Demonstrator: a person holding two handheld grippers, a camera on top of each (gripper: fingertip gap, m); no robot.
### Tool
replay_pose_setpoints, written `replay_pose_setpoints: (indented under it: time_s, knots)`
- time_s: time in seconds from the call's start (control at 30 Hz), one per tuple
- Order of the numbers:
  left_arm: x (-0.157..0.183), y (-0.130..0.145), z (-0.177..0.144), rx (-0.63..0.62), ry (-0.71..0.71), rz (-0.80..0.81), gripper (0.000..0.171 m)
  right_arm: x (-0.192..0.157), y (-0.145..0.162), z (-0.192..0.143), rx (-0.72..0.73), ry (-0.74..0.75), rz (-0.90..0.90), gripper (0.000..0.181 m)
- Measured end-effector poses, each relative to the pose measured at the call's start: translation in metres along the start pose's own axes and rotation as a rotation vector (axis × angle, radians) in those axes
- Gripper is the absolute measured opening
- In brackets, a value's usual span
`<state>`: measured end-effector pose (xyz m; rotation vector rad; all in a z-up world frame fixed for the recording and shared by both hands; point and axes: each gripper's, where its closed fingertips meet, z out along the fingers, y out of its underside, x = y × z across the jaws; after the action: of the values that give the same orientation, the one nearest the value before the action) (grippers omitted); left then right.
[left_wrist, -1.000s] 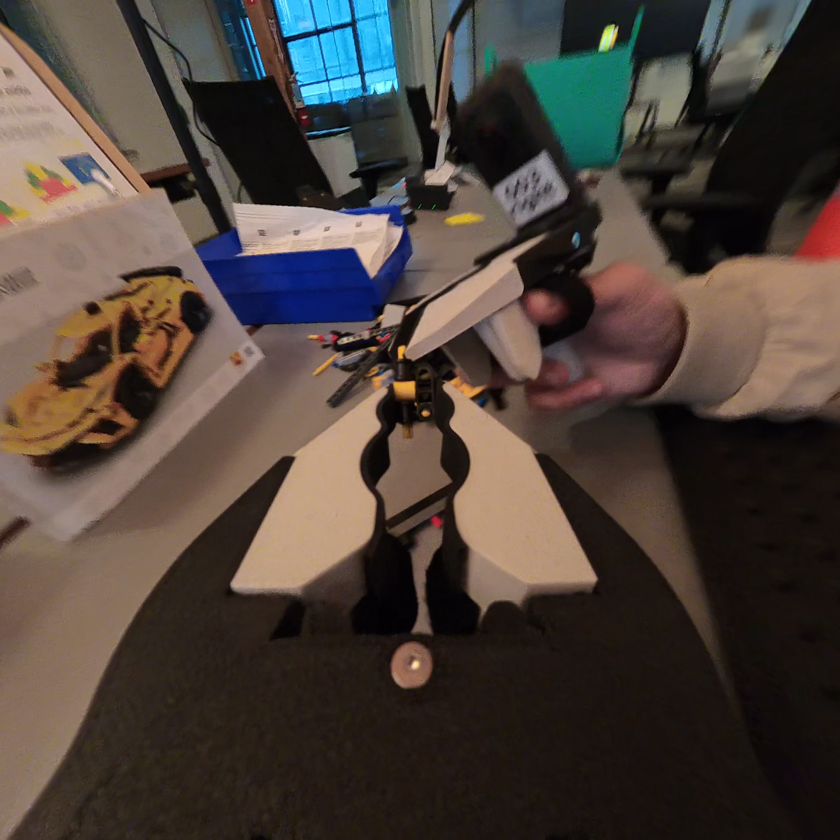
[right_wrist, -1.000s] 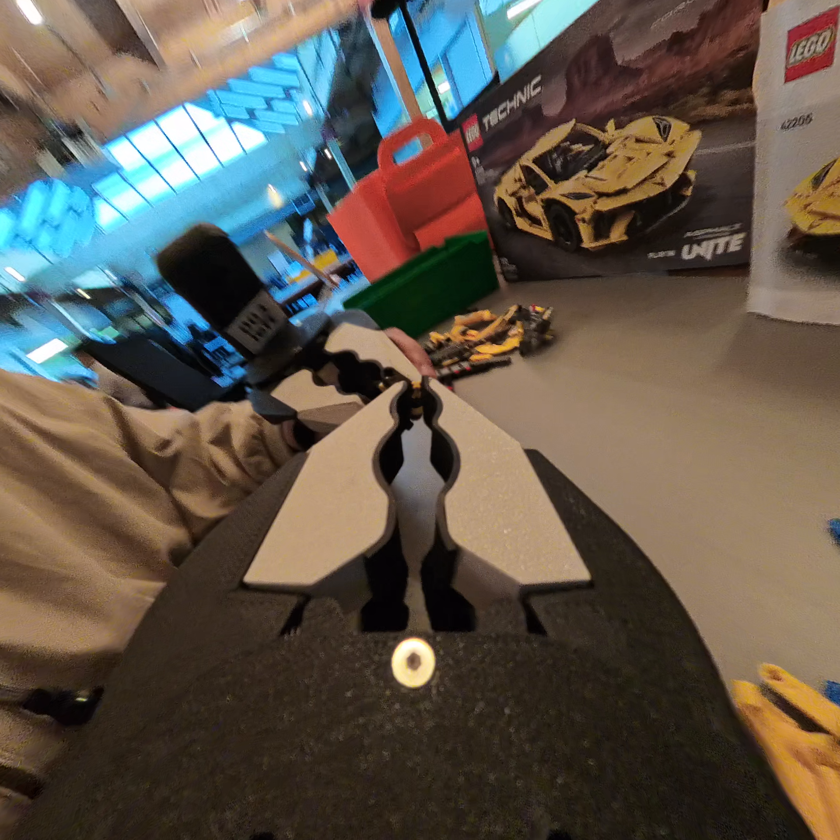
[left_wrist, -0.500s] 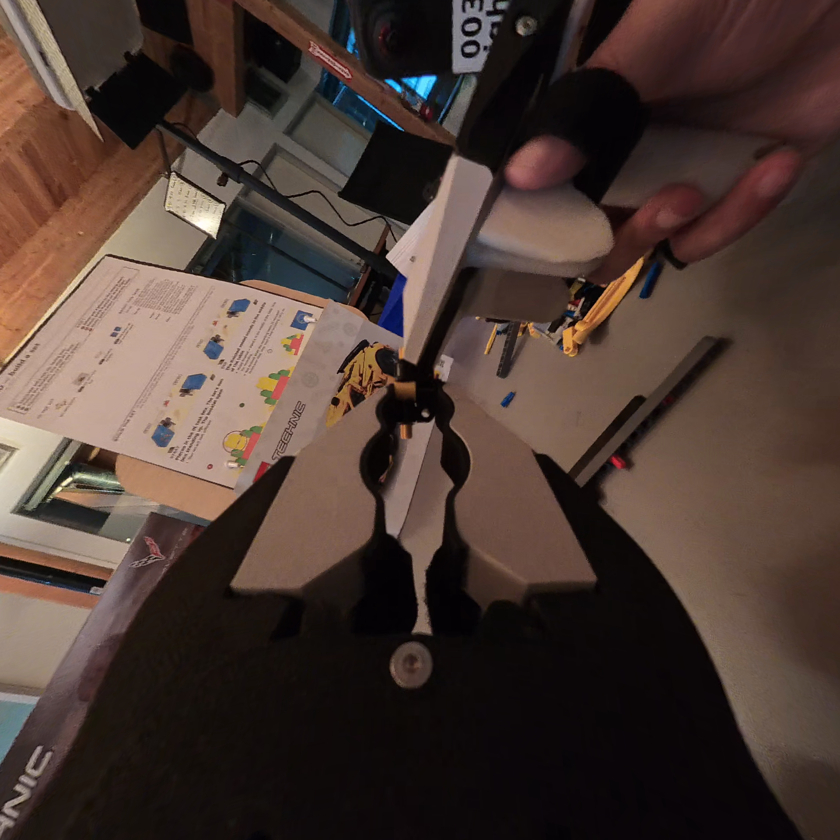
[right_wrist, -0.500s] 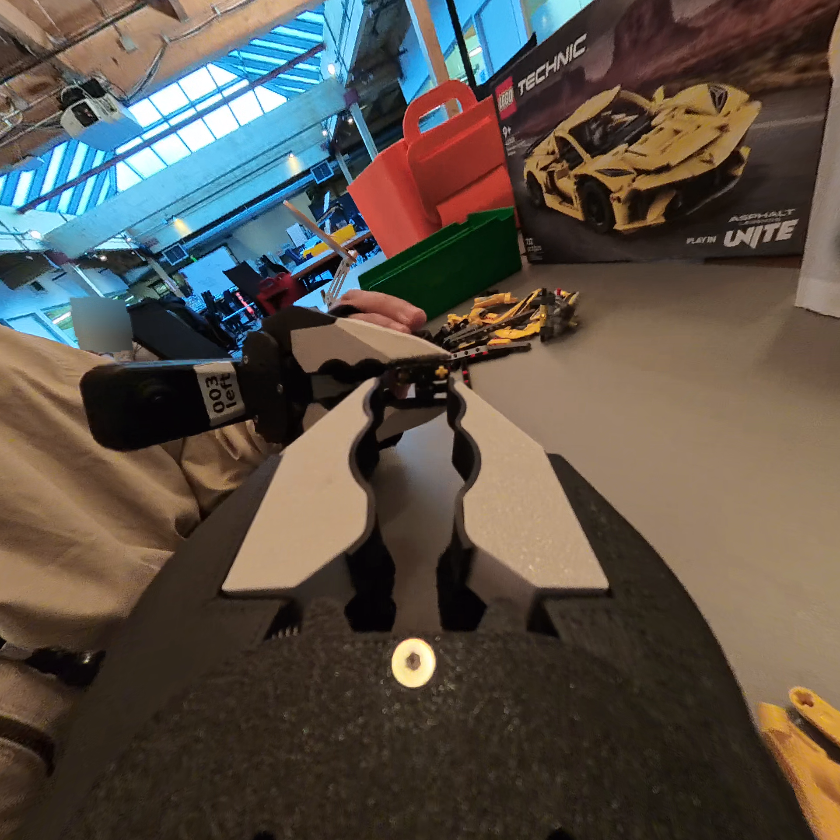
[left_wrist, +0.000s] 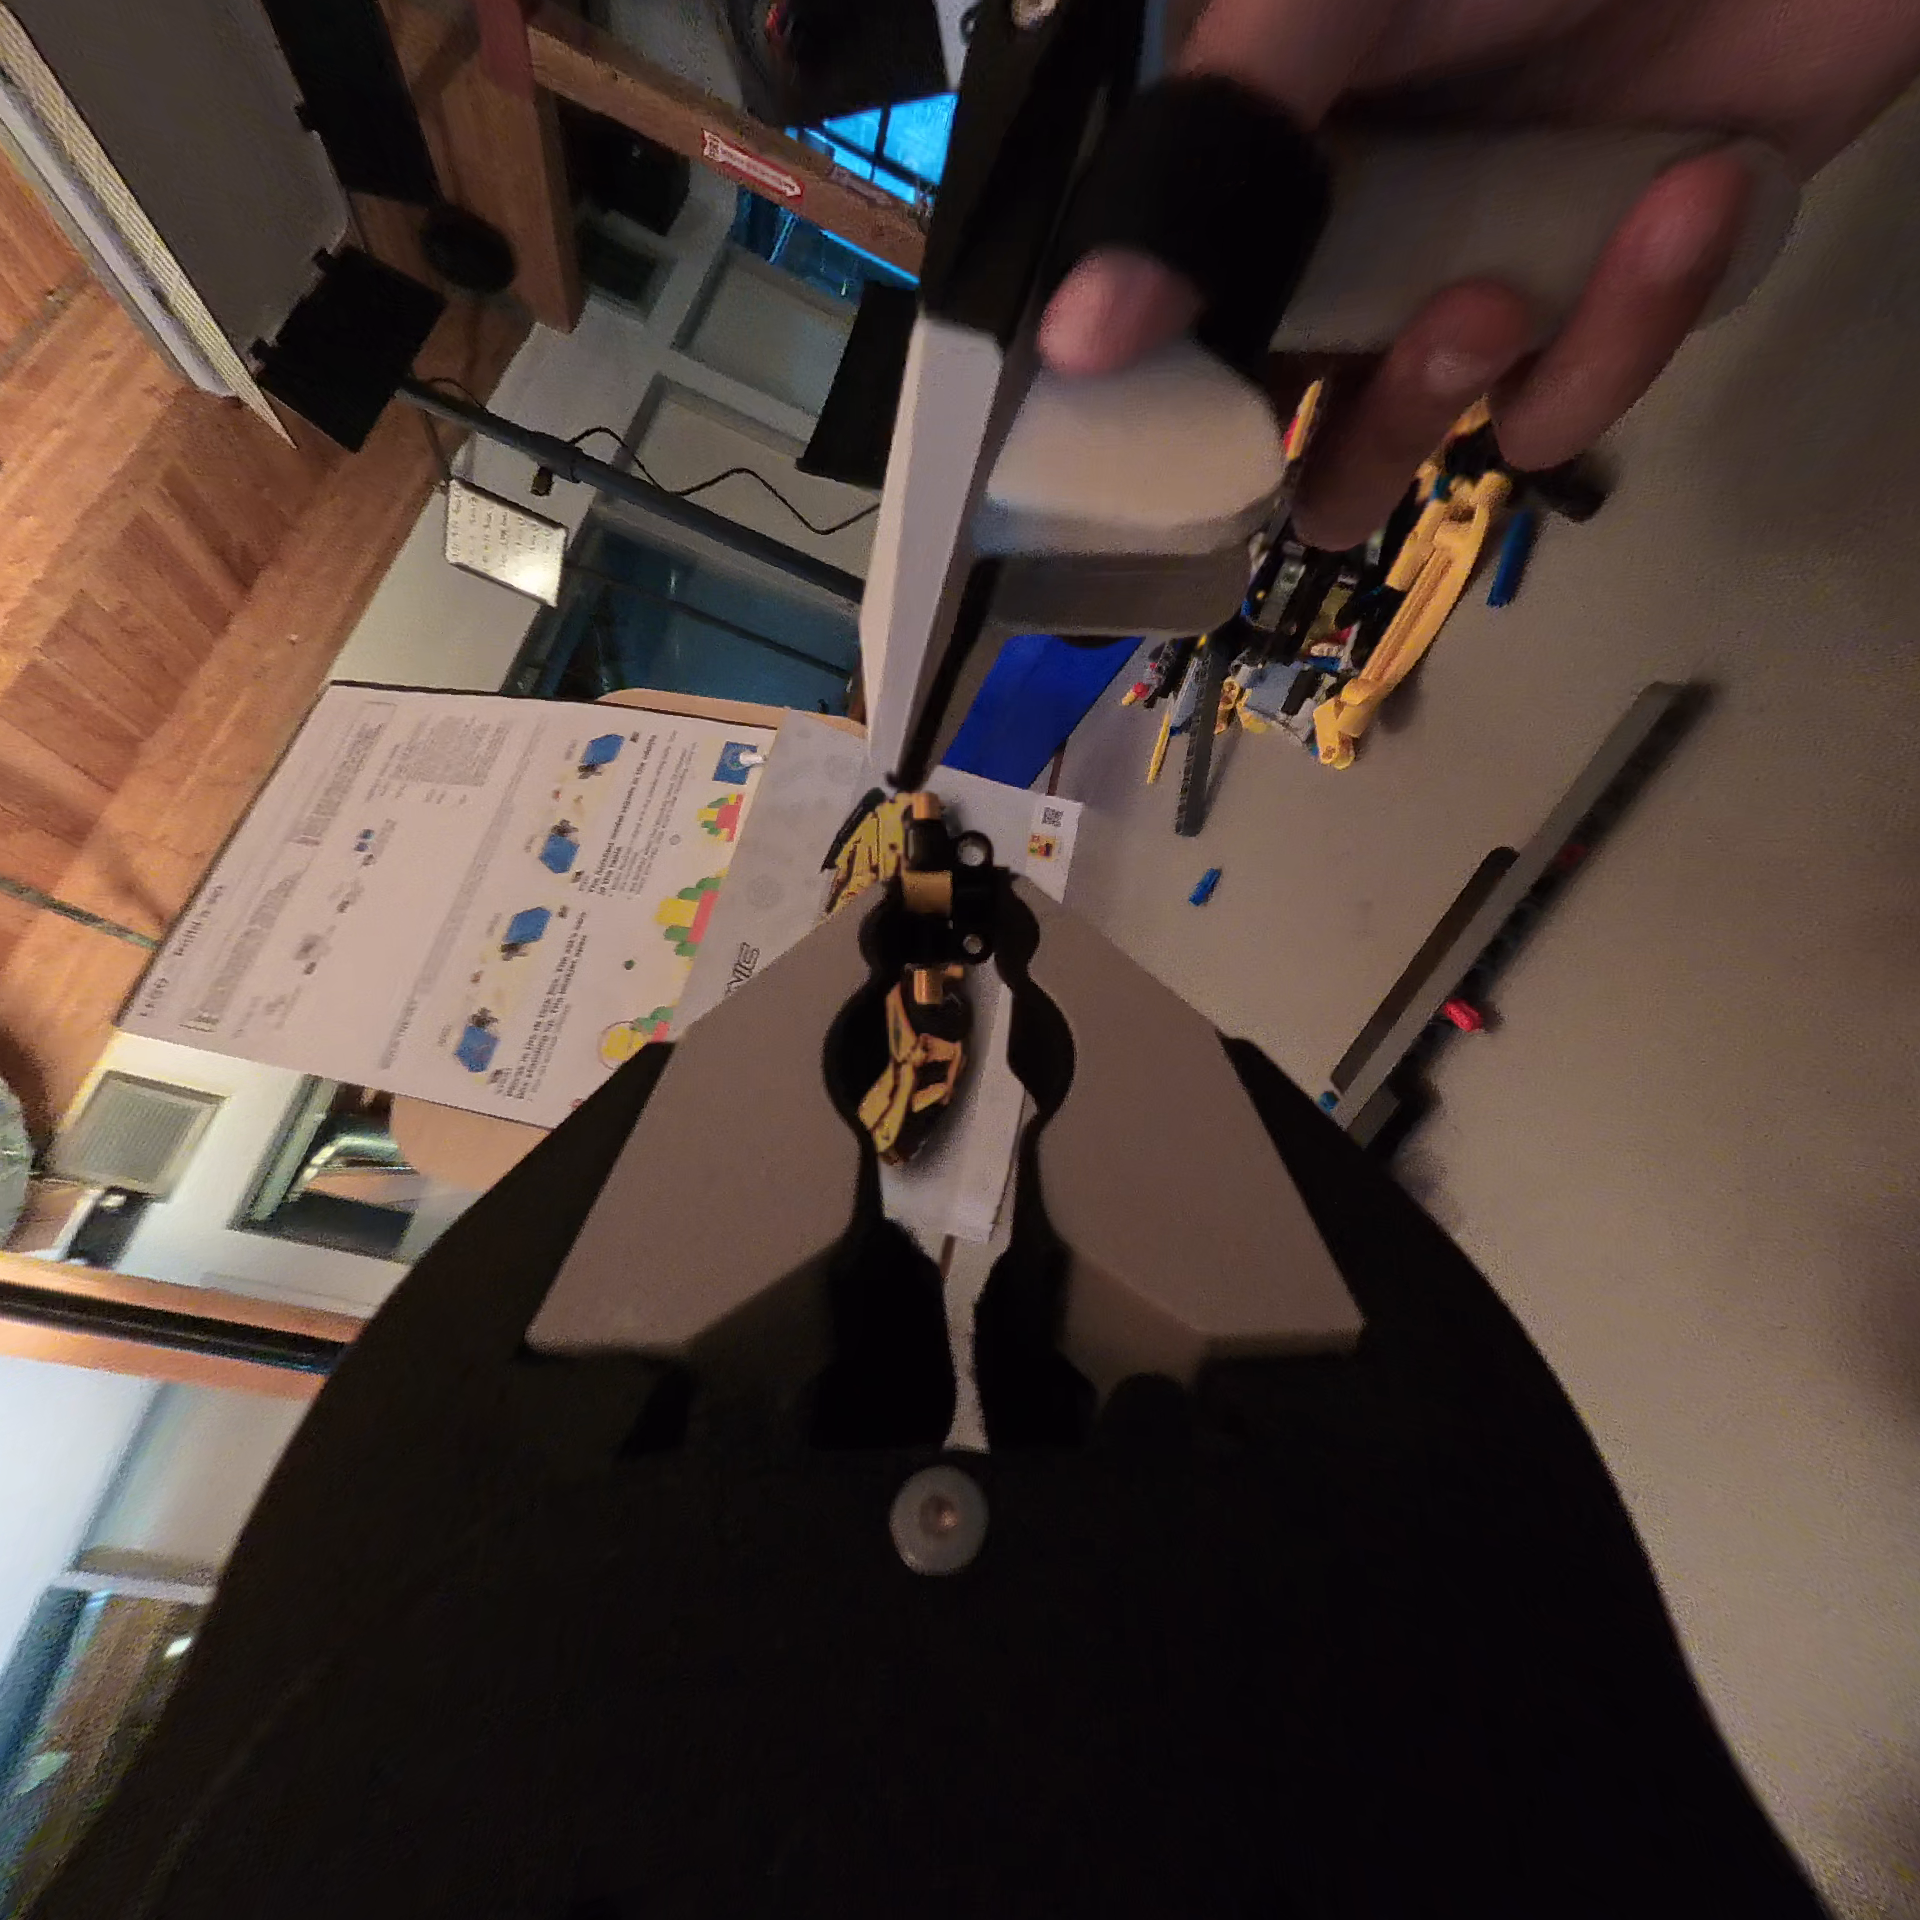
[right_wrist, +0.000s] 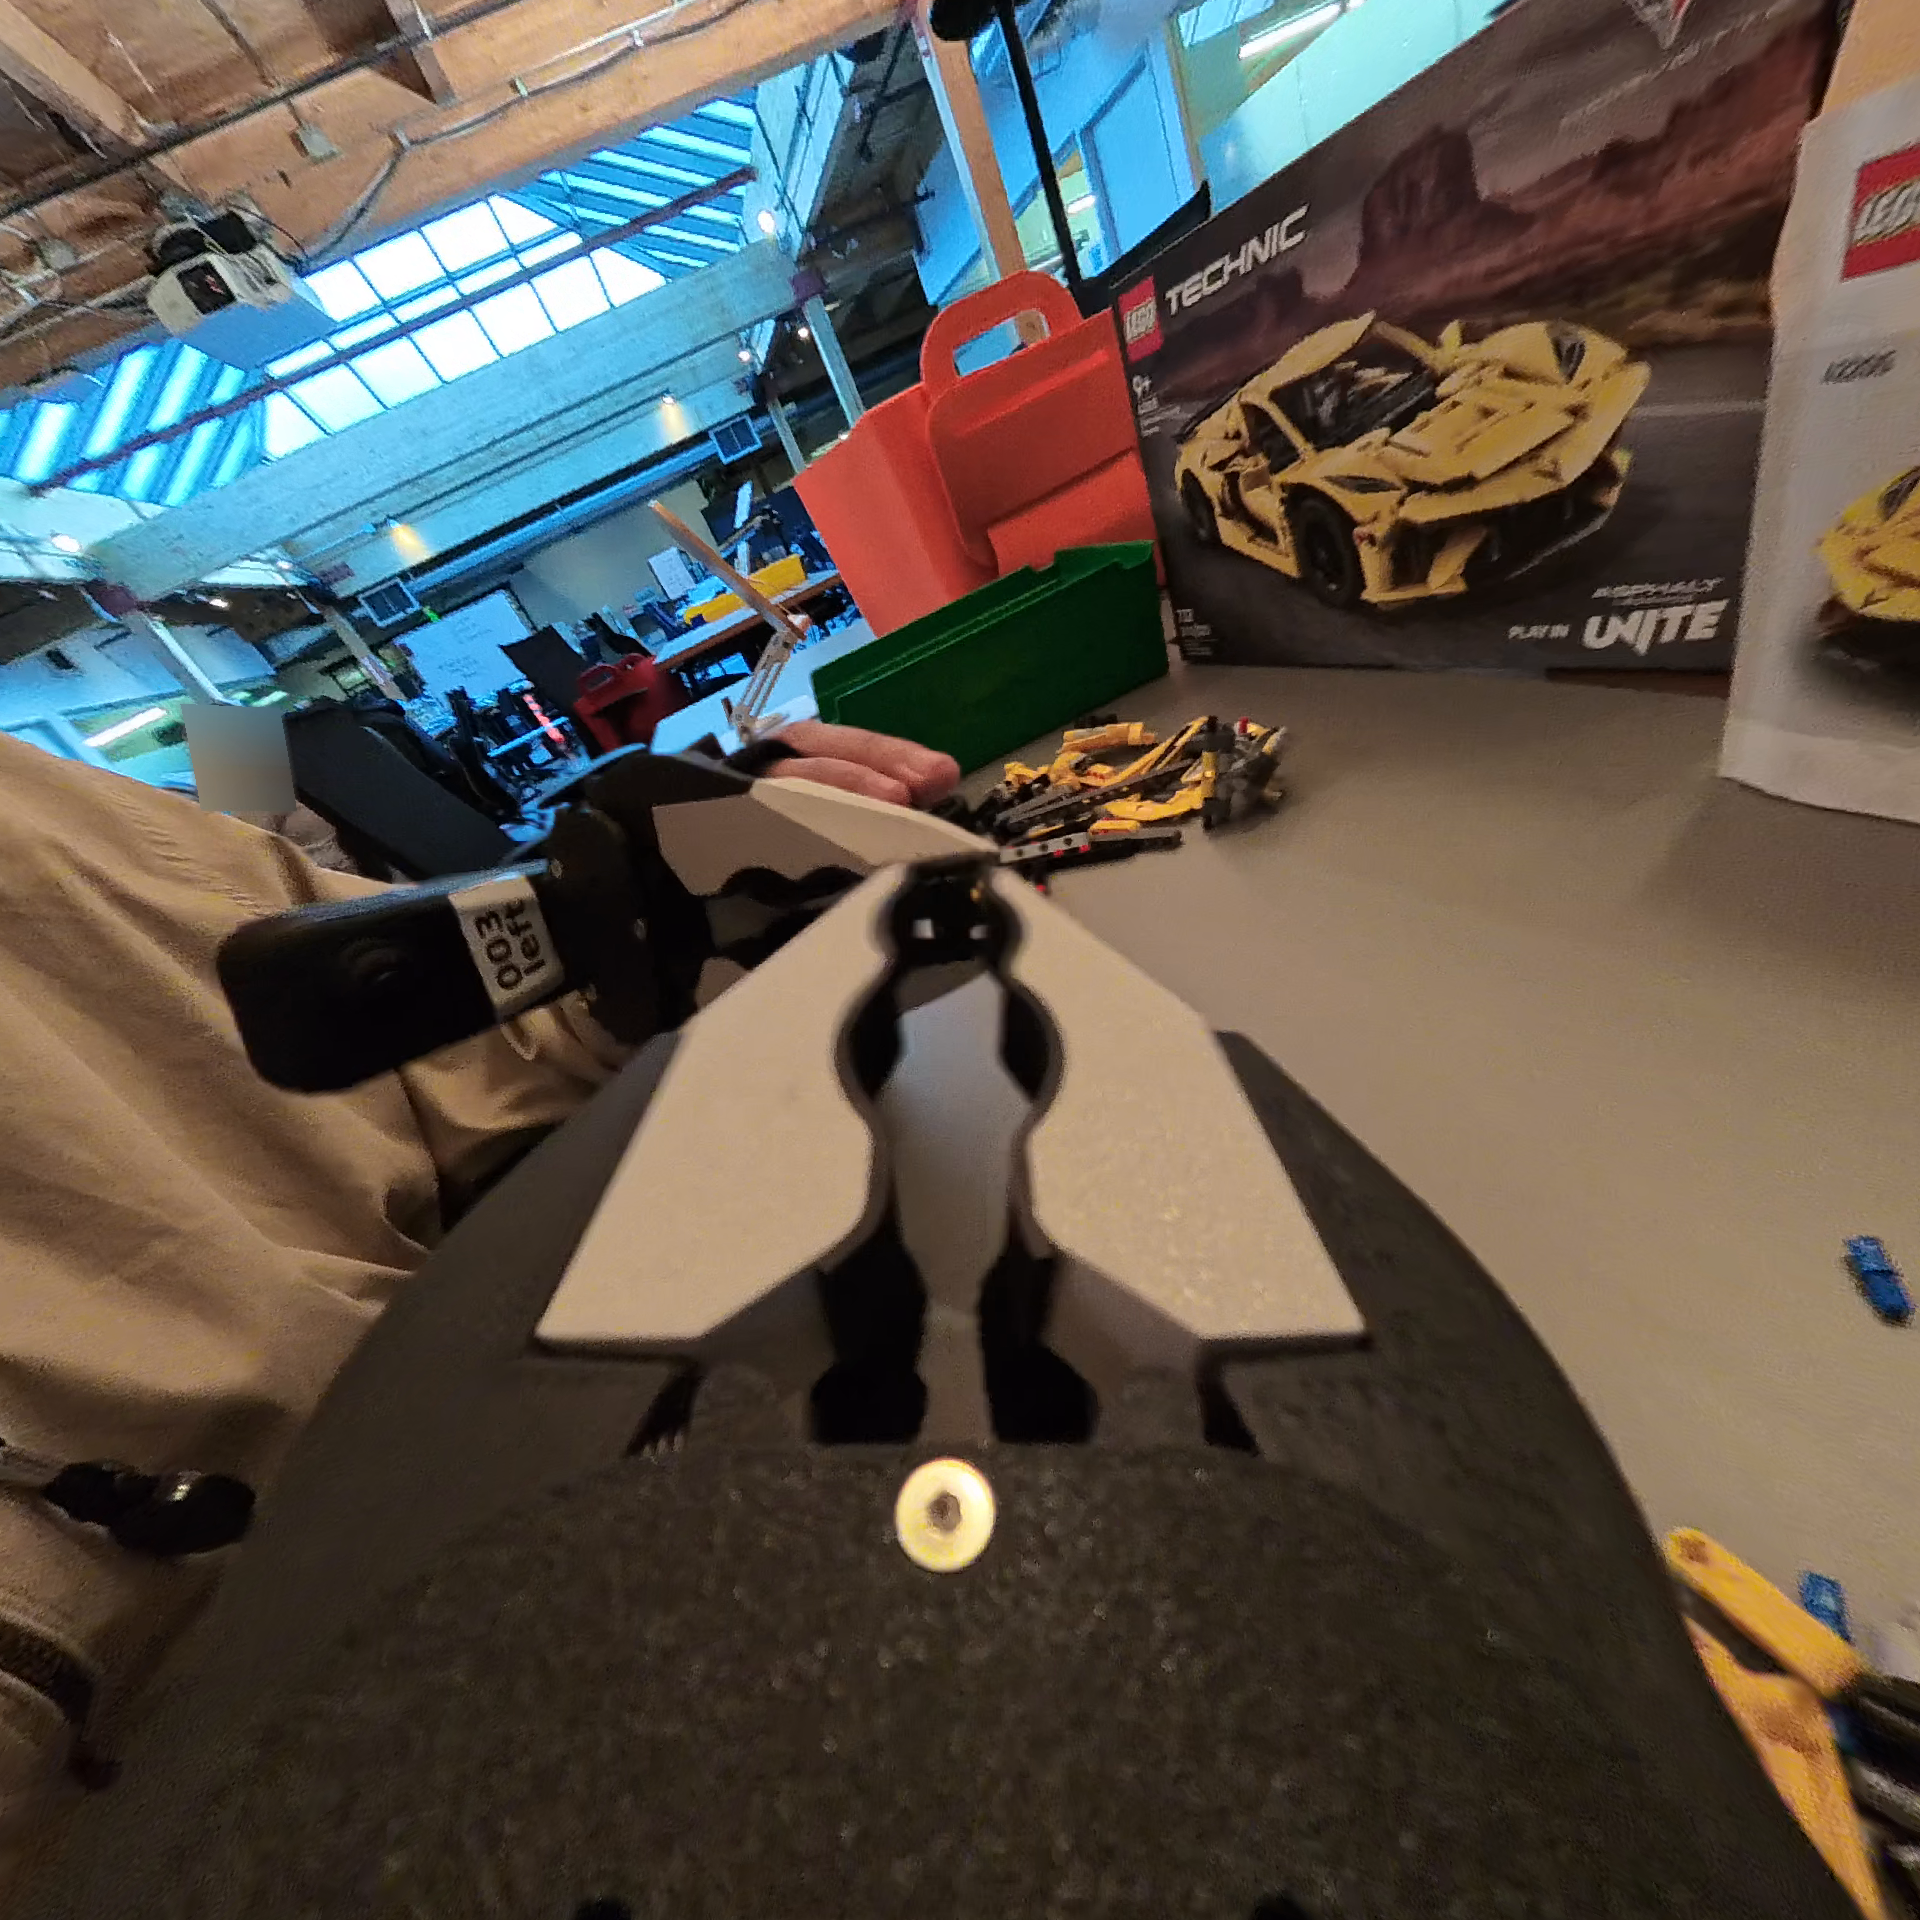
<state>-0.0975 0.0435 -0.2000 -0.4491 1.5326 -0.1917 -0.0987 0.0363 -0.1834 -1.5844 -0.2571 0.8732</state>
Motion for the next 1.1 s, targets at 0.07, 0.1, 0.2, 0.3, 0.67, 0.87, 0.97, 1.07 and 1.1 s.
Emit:
replay_pose_setpoints:
  time_s: [0.07, 0.1, 0.2, 0.3, 0.67, 0.87, 0.97, 1.07, 1.1]
  knots:
    - [0.000, 0.000, -0.001, 0.020, 0.020, -0.038, 0.016, 0.005, 0.005, -0.001, -0.040, 0.012, 0.006, 0.035]
    - [0.001, 0.000, -0.002, 0.021, 0.020, -0.014, 0.015, 0.003, 0.008, 0.001, -0.049, -0.010, 0.012, 0.037]
    - [0.006, -0.003, -0.001, 0.021, 0.025, 0.028, 0.016, -0.001, 0.015, 0.008, -0.088, 0.001, -0.045, 0.029]
    - [0.007, -0.004, -0.001, 0.024, 0.027, 0.038, 0.016, -0.003, 0.018, 0.009, -0.102, -0.003, -0.063, 0.022]
    - [0.013, -0.007, -0.002, 0.025, 0.050, 0.038, 0.016, -0.004, 0.021, 0.010, -0.116, -0.032, 0.004, 0.022]
    - [0.016, -0.006, -0.001, 0.016, 0.065, 0.014, 0.016, -0.003, 0.024, 0.009, -0.131, -0.021, -0.015, 0.023]
    - [0.018, -0.006, -0.002, 0.017, 0.077, 0.017, 0.016, -0.002, 0.027, 0.008, -0.168, -0.013, -0.025, 0.023]
    - [0.019, -0.013, -0.005, 0.038, 0.086, 0.042, 0.016, -0.009, 0.028, 0.003, -0.210, -0.070, -0.018, 0.022]
    - [0.021, -0.013, -0.005, 0.035, 0.089, 0.048, 0.016, -0.009, 0.029, 0.002, -0.216, -0.086, 0.004, 0.022]
